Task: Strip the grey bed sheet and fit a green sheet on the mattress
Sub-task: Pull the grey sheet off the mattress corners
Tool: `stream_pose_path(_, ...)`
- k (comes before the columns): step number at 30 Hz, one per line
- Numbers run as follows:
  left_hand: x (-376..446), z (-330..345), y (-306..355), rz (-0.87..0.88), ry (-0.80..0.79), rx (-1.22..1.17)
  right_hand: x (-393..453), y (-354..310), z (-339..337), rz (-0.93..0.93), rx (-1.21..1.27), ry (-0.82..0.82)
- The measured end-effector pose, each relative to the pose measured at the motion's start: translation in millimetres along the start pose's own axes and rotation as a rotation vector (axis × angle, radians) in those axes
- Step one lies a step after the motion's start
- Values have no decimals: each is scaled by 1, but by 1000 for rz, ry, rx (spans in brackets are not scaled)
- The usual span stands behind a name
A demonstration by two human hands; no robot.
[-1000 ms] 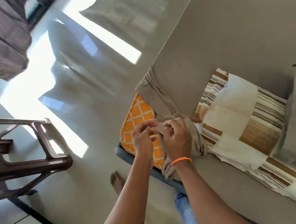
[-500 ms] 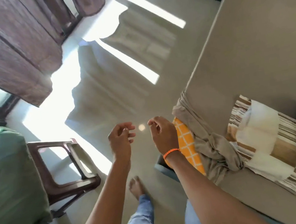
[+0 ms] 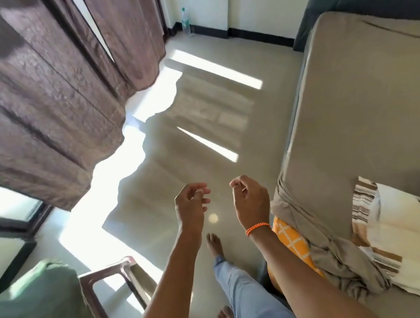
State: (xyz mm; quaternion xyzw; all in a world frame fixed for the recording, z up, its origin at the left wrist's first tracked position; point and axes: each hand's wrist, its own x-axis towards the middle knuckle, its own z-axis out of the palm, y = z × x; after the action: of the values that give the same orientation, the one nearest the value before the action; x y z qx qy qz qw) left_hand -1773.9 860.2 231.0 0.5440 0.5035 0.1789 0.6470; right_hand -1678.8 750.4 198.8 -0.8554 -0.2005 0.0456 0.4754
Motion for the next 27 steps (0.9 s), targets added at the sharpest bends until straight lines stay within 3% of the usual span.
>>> stream_pose_path(7, 110, 81, 69, 47, -130, 64, 140, 3, 11, 88, 60, 23)
stream_pose_path(12, 193, 158, 127, -16, -210, 131, 265, 10, 1, 261, 157, -111)
stream_pose_path(19, 285, 295, 218, -40, -375, 182, 435, 15, -39, 325, 220, 58)
stream_pose_path(27, 413, 454, 296, 32, -530, 203, 614, 53, -56, 378, 208, 119)
